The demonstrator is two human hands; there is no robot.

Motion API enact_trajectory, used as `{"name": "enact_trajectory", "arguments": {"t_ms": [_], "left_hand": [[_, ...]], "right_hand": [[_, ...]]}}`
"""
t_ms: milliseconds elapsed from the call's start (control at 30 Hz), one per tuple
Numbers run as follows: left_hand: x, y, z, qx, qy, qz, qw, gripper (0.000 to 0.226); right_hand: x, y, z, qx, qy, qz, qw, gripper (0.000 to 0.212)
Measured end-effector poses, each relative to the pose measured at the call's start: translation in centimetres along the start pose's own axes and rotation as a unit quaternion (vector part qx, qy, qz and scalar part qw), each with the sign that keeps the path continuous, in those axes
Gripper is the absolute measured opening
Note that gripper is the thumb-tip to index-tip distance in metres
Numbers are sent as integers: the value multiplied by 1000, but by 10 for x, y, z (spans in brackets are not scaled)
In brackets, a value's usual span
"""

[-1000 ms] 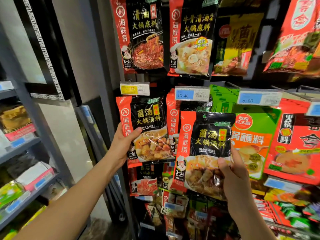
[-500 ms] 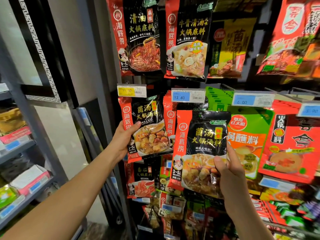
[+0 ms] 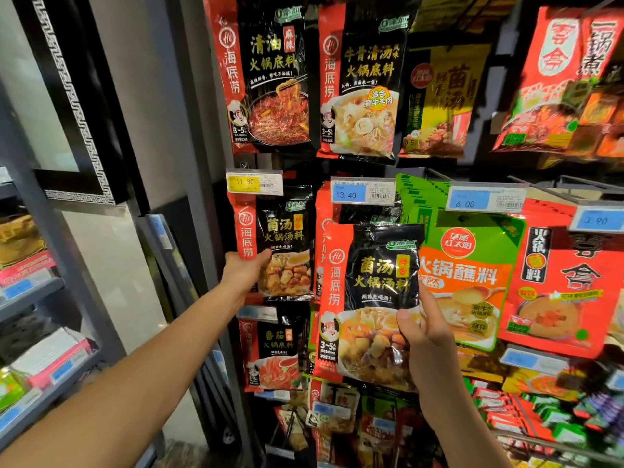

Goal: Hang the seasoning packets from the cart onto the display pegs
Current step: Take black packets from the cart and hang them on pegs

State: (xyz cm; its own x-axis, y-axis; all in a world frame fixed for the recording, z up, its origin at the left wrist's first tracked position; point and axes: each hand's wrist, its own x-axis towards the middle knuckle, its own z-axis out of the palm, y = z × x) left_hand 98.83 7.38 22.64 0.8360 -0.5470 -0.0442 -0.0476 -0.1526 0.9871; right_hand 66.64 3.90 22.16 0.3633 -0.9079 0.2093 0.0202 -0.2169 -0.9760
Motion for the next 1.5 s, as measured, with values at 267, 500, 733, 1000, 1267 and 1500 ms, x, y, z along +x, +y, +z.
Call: {"name": "enact_trajectory", "arguments": {"t_ms": [267,500,733,1000,1267,1500], "left_hand": [[-32,74,-44,259,132,398,870,40],[6,131,-69,529,142,516,659,39],[13,145,-73,497,124,541,667,26],[21,140,-75,472,119,563,668,24],[27,136,-75,464,127,569,667,23],[28,135,-75,457,125,572,670,22]], "right_hand": [[15,1,58,-8,-89,-2,996,48],[50,-8,132,83,-134,43,986,57],[63,-21,167,162,-113,53,979,54],[63,-24,175,138,-92,54,985,54],[63,-25,177,139,-98,105,980,56],[62,-21,180,156,-91,52,982,55]]}}
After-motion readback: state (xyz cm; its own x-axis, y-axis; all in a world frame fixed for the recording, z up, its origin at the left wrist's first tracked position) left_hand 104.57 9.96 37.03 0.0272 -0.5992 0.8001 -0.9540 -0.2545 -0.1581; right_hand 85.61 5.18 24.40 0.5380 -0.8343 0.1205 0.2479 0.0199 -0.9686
